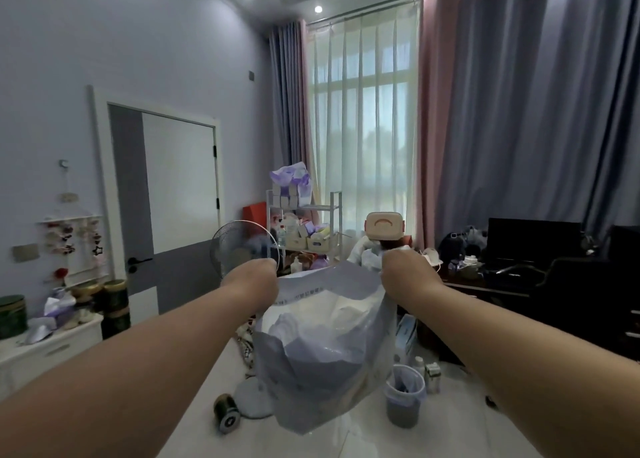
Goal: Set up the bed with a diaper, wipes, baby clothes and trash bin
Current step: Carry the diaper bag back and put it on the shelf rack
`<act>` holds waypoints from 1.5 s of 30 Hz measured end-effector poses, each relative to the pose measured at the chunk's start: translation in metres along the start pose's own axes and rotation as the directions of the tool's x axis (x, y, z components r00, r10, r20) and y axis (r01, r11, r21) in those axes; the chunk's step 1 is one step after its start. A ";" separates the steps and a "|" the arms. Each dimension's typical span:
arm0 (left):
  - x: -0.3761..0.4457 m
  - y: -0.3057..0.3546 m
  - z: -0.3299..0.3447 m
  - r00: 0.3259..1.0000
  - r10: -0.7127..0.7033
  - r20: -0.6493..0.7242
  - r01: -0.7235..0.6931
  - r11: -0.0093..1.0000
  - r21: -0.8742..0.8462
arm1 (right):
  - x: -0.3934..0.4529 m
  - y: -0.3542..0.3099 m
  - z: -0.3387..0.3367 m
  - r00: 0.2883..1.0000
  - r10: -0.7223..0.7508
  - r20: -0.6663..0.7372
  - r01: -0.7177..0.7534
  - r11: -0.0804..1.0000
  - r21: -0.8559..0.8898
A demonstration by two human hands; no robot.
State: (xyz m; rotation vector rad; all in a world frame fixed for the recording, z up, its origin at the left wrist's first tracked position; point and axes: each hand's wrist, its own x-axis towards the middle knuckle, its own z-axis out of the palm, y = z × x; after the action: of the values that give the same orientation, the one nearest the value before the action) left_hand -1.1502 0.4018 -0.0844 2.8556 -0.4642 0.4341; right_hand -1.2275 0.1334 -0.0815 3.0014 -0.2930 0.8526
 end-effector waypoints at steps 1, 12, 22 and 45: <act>0.015 0.003 0.004 1.000 -0.008 -0.003 0.008 1.000 -0.008 | 0.016 0.006 0.007 1.000 0.000 -0.003 0.000 1.000 0.008; 0.212 0.005 0.080 1.000 0.013 -0.017 -0.013 0.999 -0.035 | 0.194 0.043 0.123 0.998 0.058 0.003 -0.058 0.998 0.013; 0.428 -0.035 0.133 0.994 0.106 -0.031 -0.107 0.994 -0.032 | 0.375 0.030 0.224 0.993 0.117 -0.009 -0.117 0.993 -0.013; 0.853 -0.018 0.243 0.991 -0.028 -0.131 0.020 0.998 -0.057 | 0.794 0.119 0.430 0.999 0.029 0.022 -0.031 0.995 0.096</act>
State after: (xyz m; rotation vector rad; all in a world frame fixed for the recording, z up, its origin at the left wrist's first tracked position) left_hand -0.3091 0.1222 -0.0409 2.7546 -0.4105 0.5908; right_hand -0.3628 -0.1487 -0.0382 3.1039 -0.3070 0.8627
